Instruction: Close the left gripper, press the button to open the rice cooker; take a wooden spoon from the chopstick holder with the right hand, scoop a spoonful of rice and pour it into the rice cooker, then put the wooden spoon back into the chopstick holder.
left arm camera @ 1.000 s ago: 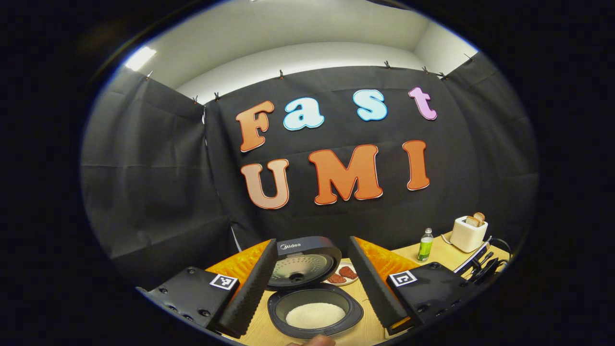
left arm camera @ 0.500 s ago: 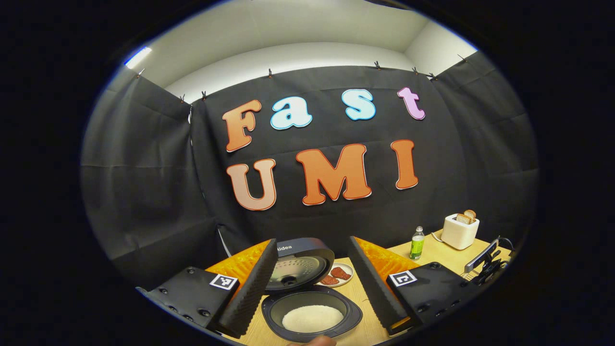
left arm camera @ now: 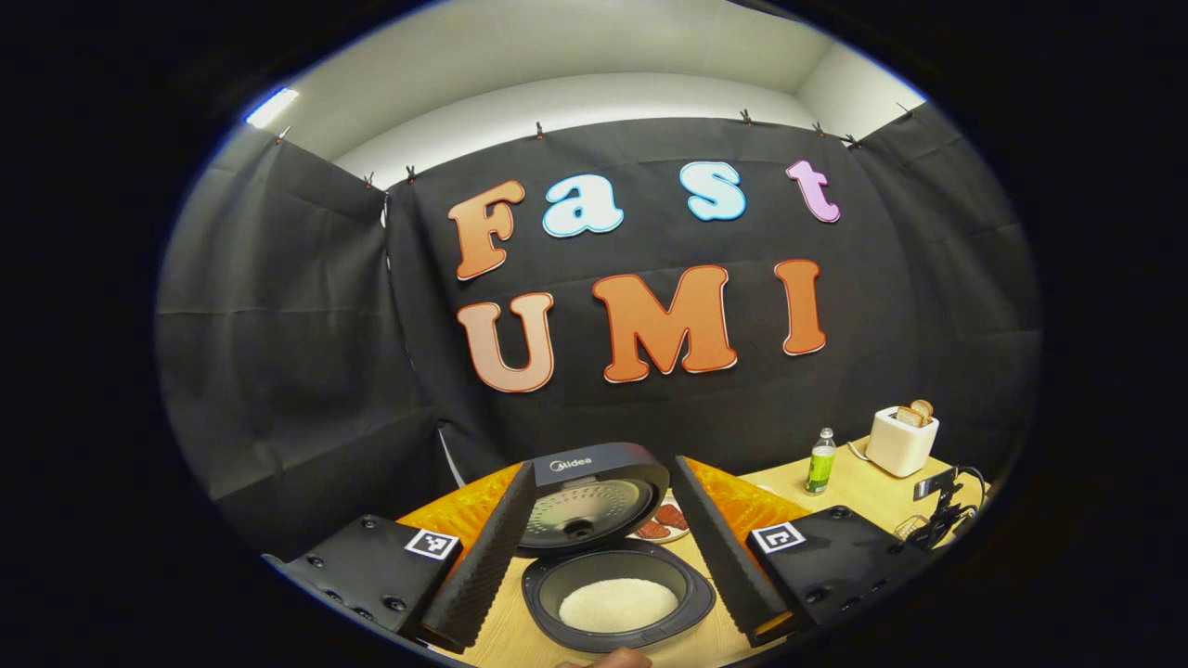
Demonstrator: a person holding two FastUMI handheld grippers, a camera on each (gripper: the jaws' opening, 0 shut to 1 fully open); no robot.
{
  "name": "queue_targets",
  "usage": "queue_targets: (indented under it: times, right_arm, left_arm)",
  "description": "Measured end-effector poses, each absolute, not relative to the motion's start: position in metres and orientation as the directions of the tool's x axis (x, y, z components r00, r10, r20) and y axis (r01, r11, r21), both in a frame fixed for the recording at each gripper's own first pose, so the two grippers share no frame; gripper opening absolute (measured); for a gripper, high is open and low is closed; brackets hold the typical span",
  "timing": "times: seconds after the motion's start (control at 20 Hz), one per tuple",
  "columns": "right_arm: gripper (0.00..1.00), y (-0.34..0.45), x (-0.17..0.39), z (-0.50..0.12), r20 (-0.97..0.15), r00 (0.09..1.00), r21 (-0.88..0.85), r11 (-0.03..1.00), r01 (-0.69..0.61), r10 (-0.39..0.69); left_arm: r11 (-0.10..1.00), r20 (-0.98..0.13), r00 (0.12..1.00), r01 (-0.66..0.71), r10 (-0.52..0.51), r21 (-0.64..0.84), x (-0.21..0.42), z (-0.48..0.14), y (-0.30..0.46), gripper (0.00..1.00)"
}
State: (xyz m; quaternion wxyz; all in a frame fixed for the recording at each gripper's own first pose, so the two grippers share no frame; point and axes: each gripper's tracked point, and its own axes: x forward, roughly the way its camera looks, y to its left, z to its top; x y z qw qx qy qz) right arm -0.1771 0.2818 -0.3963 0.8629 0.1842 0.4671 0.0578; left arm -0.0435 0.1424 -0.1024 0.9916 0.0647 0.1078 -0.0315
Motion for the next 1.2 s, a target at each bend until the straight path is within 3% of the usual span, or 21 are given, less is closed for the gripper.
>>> queue_targets:
  times: [0.25,0.5,0.75,1.2]
  right_arm:
    - [0.08,0.274,-0.169,-0.411,-0.788,0.47,0.535,0.82,0.201,0.399]
    - [0.08,0.265,-0.169,-0.413,-0.737,0.449,0.655,0.697,0.291,0.505]
    - [0.08,0.253,-0.169,-0.406,-0.674,0.481,0.738,0.548,0.394,0.561]
    - [0.08,0.211,-0.148,-0.365,-0.521,0.611,0.85,0.301,0.432,0.596]
  left_arm:
    - [0.992,-0.213,0.977,0.048,-0.021,0.12,-0.047,-0.102,0.151,0.91]
    - [0.992,-0.216,0.976,0.051,-0.024,0.119,-0.049,-0.1,0.149,0.9]
    - [0.991,-0.206,0.978,0.065,-0.04,0.117,-0.047,-0.097,0.141,0.9]
    - [0.99,-0.189,0.98,0.085,-0.063,0.111,-0.042,-0.091,0.128,0.9]
